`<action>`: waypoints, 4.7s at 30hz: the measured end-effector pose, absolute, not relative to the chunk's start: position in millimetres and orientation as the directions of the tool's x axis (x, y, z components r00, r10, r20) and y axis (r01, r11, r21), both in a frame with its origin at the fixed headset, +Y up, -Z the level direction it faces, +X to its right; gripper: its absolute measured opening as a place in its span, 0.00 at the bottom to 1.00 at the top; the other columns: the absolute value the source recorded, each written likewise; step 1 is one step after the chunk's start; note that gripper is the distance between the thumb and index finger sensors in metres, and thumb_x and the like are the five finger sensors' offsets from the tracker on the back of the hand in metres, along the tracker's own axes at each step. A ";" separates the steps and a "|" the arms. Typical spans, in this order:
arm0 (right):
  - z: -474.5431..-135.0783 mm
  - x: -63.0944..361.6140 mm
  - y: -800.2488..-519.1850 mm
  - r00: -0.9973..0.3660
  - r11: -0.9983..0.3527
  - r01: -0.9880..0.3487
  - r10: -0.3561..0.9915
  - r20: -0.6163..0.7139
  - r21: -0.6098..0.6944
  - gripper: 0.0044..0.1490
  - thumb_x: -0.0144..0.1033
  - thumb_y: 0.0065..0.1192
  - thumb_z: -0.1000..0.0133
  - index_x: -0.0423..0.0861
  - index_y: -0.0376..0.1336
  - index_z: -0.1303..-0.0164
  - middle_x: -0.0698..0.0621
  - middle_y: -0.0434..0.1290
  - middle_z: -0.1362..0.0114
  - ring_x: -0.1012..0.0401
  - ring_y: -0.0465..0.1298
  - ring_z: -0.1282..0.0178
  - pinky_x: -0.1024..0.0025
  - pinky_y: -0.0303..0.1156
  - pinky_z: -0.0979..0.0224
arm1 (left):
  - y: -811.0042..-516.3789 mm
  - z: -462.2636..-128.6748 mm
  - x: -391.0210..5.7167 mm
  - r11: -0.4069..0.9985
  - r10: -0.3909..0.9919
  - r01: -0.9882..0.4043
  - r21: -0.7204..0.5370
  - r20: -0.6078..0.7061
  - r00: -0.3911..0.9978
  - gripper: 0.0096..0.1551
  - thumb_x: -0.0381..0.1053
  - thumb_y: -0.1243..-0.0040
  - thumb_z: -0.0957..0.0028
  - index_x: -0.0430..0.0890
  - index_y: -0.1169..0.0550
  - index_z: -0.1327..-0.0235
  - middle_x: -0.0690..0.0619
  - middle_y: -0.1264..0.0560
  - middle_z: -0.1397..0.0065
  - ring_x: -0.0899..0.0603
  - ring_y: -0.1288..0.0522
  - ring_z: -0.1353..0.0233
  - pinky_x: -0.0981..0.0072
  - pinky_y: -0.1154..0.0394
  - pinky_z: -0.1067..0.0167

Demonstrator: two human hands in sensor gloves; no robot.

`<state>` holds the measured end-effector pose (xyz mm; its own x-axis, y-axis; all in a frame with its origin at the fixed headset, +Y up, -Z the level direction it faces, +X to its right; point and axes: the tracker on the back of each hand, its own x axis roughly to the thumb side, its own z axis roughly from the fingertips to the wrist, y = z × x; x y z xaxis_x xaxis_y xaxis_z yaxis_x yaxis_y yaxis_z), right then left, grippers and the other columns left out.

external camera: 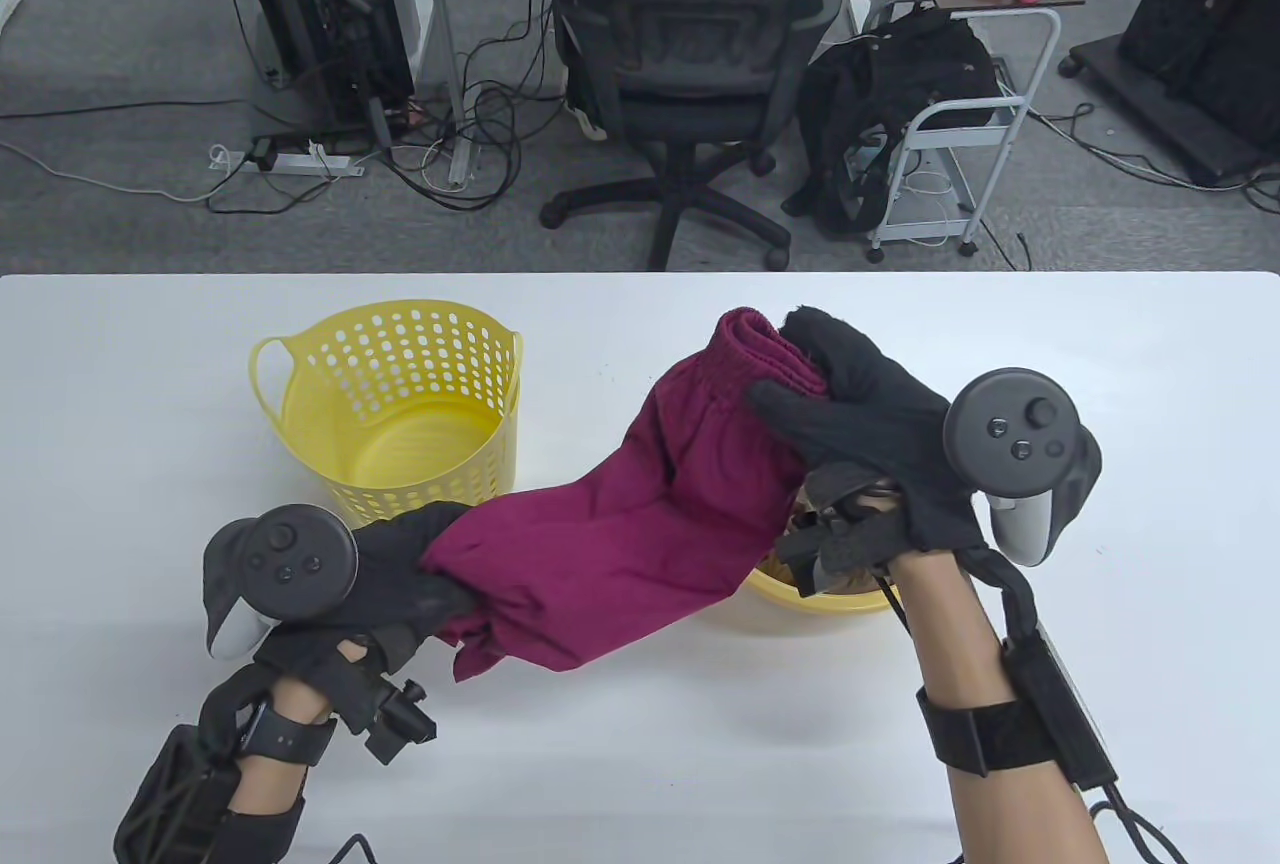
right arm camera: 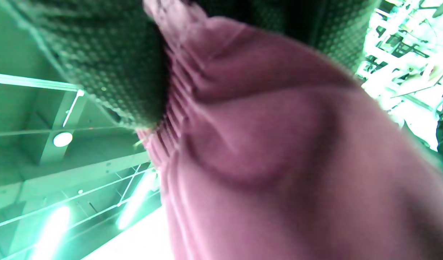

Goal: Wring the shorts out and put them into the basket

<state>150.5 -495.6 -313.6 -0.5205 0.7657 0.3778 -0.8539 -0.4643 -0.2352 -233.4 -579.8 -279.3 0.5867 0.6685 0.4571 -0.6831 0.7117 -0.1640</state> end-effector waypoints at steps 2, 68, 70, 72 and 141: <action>-312.8 145.2 -501.6 -0.553 -0.497 -0.833 0.740 0.382 -0.245 0.42 0.49 0.81 0.51 0.41 0.65 0.32 0.43 0.78 0.37 0.46 0.82 0.41 0.55 0.80 0.38 | -576.3 -278.6 -229.1 0.703 0.675 -0.696 -0.145 0.446 0.588 0.31 0.49 0.26 0.46 0.44 0.28 0.33 0.46 0.18 0.42 0.34 0.16 0.40 0.31 0.28 0.41; -293.1 44.5 -562.0 -0.303 -0.344 -0.934 0.903 0.306 0.091 0.31 0.46 0.76 0.46 0.37 0.73 0.43 0.37 0.80 0.42 0.41 0.86 0.49 0.57 0.88 0.51 | -589.2 -279.3 -161.2 0.586 0.751 -0.808 -0.070 0.421 0.508 0.78 0.64 0.17 0.60 0.32 0.55 0.20 0.24 0.45 0.19 0.16 0.33 0.25 0.23 0.33 0.39; -292.2 40.7 -563.3 -0.271 -0.318 -0.940 0.915 0.299 0.121 0.31 0.46 0.76 0.45 0.36 0.72 0.42 0.35 0.79 0.42 0.41 0.85 0.48 0.57 0.88 0.51 | -587.9 -279.2 -163.4 0.593 0.740 -0.804 -0.039 0.422 0.524 0.78 0.66 0.16 0.62 0.33 0.53 0.20 0.25 0.43 0.19 0.17 0.32 0.25 0.23 0.32 0.40; -291.6 38.9 -563.2 -0.270 -0.321 -0.938 0.912 0.310 0.129 0.31 0.46 0.76 0.45 0.36 0.72 0.42 0.35 0.79 0.42 0.41 0.85 0.48 0.57 0.88 0.50 | -587.9 -279.7 -165.5 0.595 0.735 -0.804 -0.026 0.422 0.531 0.78 0.67 0.16 0.63 0.33 0.52 0.20 0.26 0.41 0.19 0.18 0.30 0.25 0.23 0.31 0.40; -310.5 14.8 -669.4 0.163 0.257 -0.505 0.966 -0.201 0.824 0.87 0.82 0.70 0.54 0.35 0.28 0.18 0.24 0.41 0.17 0.24 0.62 0.27 0.36 0.73 0.36 | -604.9 -300.0 -196.9 -0.022 0.889 -0.903 -0.430 0.405 -0.214 0.41 0.62 0.21 0.49 0.48 0.30 0.29 0.42 0.22 0.29 0.33 0.16 0.33 0.35 0.24 0.36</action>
